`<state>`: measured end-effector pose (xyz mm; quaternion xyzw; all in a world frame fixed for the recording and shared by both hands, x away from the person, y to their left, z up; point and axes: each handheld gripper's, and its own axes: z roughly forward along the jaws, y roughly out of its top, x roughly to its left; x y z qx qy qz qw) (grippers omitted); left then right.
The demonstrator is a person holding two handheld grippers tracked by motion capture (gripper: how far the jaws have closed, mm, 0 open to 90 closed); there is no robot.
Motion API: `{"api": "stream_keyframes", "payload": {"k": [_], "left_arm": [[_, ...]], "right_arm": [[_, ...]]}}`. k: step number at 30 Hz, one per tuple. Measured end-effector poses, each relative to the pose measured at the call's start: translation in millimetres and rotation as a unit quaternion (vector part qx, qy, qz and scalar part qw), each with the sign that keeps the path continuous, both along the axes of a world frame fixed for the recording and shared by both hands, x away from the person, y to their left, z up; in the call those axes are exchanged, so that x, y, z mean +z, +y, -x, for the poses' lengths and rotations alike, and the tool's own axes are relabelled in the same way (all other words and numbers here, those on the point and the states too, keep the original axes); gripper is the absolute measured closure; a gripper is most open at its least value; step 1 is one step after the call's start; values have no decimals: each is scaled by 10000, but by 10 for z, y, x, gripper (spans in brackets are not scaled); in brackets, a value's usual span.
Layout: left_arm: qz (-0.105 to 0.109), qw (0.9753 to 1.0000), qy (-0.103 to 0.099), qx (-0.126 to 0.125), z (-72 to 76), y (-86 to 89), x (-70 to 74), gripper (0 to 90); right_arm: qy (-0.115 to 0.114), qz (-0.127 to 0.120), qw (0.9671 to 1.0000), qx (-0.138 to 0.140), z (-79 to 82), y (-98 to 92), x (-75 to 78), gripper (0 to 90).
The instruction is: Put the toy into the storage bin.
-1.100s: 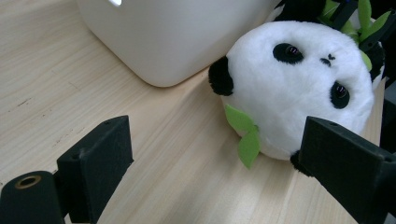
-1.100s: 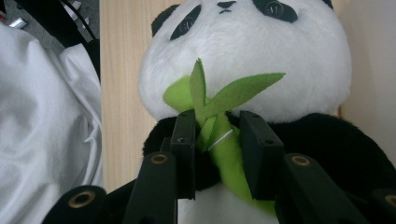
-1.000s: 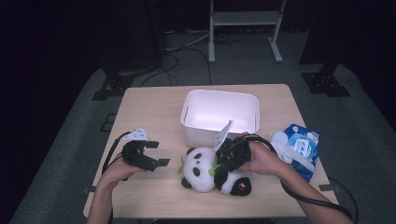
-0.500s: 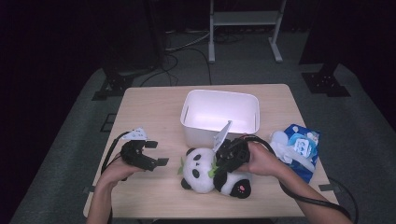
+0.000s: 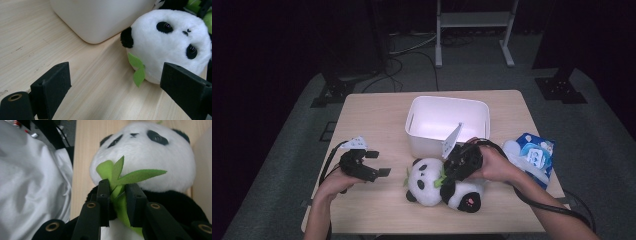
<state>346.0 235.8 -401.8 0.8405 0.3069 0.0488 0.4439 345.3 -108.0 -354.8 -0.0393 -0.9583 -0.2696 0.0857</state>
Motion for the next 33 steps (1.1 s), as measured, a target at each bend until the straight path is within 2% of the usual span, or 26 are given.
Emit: {"api": "stream_keyframes", "payload": {"k": [8,15,21,26,33], "left_arm": [[53,10000,18,19,-11,36,-13,84],[112,9999,64,61,-23,76,-32,84],[186,9997,90,99,-37,113,-43,84],[285,9995,110,110,-53,141,-53,84],[371,9990,173,200,-81,209,-82,84]], "right_arm": [[48,-108,9998,137,14,21,187,745],[39,-230,9996,149,37,-4,415,745],[-161,-301,9992,199,72,-4,683,745],[-429,-290,9986,98,89,-26,982,745],[-683,-397,9968,94,45,-34,1353,745]]}}
